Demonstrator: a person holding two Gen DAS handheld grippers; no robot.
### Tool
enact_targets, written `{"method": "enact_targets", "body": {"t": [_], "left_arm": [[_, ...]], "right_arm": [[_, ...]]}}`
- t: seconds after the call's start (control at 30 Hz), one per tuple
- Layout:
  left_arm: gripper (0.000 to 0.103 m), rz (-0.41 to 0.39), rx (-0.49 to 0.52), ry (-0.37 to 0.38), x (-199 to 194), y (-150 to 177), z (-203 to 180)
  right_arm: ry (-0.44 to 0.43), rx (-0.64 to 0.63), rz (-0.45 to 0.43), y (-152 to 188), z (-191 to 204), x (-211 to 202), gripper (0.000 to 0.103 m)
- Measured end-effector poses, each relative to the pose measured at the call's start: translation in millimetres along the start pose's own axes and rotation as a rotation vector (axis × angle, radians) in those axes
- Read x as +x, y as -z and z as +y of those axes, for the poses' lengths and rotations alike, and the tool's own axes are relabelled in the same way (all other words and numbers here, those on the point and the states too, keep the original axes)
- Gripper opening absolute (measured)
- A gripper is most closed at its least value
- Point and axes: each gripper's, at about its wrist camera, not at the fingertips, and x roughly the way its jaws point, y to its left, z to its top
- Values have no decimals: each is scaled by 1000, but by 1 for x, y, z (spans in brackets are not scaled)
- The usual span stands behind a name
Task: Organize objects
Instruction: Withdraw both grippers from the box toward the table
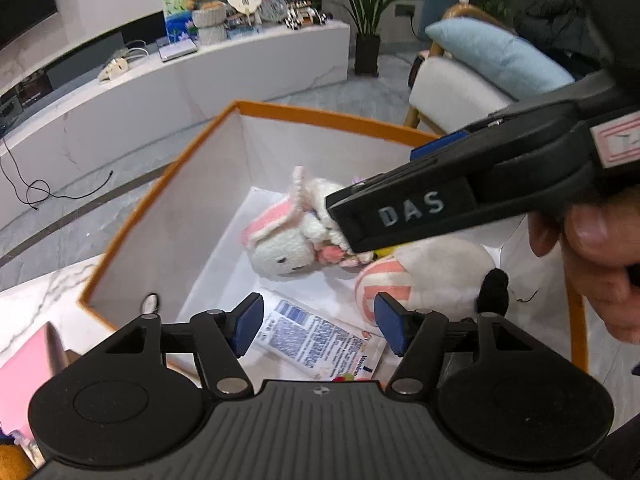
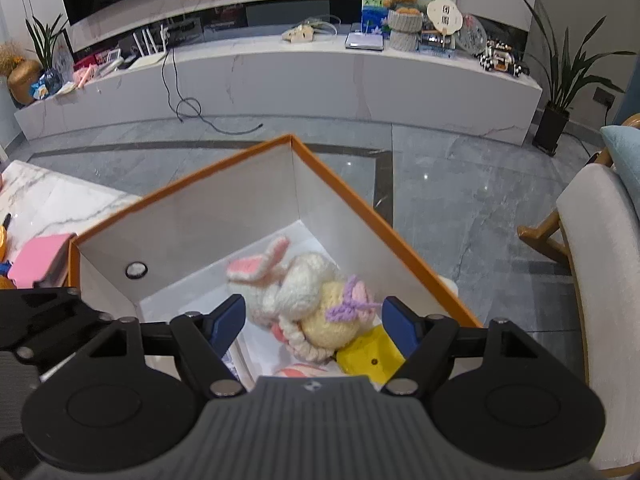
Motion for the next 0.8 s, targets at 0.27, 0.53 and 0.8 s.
{"method": "enact_targets", "body": {"t": [0.27, 0.53, 0.8], "left_arm": [[75, -90, -66, 5, -40, 6, 32], [78, -141, -106, -65, -64, 19, 70], [78, -153, -214, -109, -85, 60, 113]], "right_arm": [[-14, -1, -43, -4, 9, -11, 76], [-36, 0, -108, -5, 17, -22, 76], [-64, -68, -154, -2, 50, -23, 76]]}}
